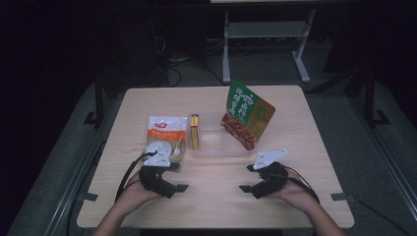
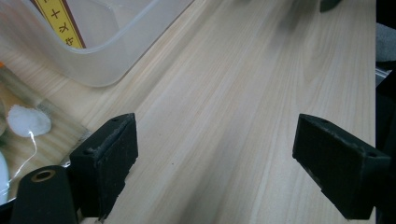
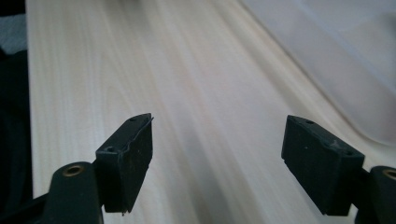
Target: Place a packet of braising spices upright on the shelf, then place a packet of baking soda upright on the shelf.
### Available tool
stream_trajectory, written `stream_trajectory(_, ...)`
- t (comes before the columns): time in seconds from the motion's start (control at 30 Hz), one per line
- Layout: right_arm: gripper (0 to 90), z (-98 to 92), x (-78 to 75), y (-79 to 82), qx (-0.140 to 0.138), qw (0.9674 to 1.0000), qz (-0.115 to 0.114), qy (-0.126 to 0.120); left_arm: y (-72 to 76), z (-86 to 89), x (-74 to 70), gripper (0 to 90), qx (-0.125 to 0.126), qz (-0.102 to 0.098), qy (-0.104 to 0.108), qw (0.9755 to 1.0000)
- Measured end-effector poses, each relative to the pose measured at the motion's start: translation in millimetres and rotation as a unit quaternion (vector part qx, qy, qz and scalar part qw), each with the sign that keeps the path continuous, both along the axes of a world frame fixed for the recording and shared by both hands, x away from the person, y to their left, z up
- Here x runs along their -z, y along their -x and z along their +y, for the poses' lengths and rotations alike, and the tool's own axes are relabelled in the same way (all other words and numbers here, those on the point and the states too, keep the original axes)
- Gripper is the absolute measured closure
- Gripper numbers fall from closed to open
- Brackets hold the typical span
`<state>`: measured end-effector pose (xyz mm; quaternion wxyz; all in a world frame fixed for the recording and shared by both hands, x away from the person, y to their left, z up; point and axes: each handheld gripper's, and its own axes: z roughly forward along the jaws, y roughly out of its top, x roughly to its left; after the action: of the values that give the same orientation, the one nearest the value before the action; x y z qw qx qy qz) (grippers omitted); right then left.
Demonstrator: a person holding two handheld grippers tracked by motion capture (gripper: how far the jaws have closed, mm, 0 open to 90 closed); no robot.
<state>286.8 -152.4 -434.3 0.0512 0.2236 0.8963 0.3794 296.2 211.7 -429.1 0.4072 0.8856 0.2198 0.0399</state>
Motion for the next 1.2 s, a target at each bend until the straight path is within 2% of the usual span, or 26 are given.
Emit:
stream_trajectory(0.17, 24.2, 7.8, 3.0, 2.1, -0.012, 0.9999, 0.002, 0.005, -2.0, 3.6, -0.4, 14.2, -0.021, -0.002, 0.0, 0.9998)
stream_trajectory(0.27, 24.2, 5.7, 2.9, 1.6, -0.009, 1.0, 0.002, 0.002, -3.6, 6.6, 0.0, 16.7, -0.042, -0.01, -0.013, 0.999)
stream_trajectory(0.4, 24.2, 3.3, 2.6, 0.1, -0.004, 1.0, 0.001, 0.0, -8.3, 11.6, 1.8, 26.6, -0.062, -0.012, -0.027, 0.9977)
stream_trajectory(0.47, 24.2, 3.3, 3.3, -0.9, -0.004, 1.0, 0.0, 0.001, -11.1, 13.8, 3.6, 38.7, -0.068, -0.01, -0.026, 0.9973)
stream_trajectory(0.53, 24.2, 3.7, 3.8, -1.1, -0.004, 1.0, 0.001, 0.003, -15.0, 15.8, 5.7, 50.7, -0.069, -0.008, -0.042, 0.9967)
stream_trajectory(0.57, 24.2, 4.0, 3.8, -0.7, -0.003, 1.0, 0.002, 0.004, -16.6, 15.8, 6.8, 58.9, -0.071, -0.007, -0.042, 0.9966)
stream_trajectory(0.67, 24.2, 4.0, 3.9, -0.8, -0.004, 1.0, 0.001, 0.004, -23.0, 15.3, 9.5, 76.2, -0.071, -0.005, -0.049, 0.9963)
stream_trajectory(0.77, 24.2, 3.5, 4.6, -1.0, -0.003, 1.0, 0.002, 0.005, -29.2, 12.8, 8.2, 89.4, -0.086, -0.009, -0.045, 0.9953)
stream_trajectory(0.9, 24.2, 1.9, 4.7, -0.9, 0.001, 1.0, 0.003, 0.006, -43.7, 6.8, 4.3, 89.6, -0.107, -0.019, -0.035, 0.9934)
stream_trajectory(0.97, 24.3, 1.7, 4.3, -0.6, 0.001, 1.0, 0.001, 0.005, -50.9, 2.7, 6.5, 89.6, -0.117, -0.016, -0.036, 0.9923)
stream_trajectory(1.07, 24.3, 0.9, 4.5, -0.5, 0.0, 0.9999, -0.004, 0.01, -57.8, -4.4, 14.2, 89.7, -0.118, -0.003, -0.048, 0.9918)
stream_trajectory(1.2, 24.4, 0.2, 4.7, 0.0, 0.005, 1.0, 0.001, 0.006, -59.2, -8.0, 25.2, 89.7, -0.118, 0.007, -0.081, 0.9897)
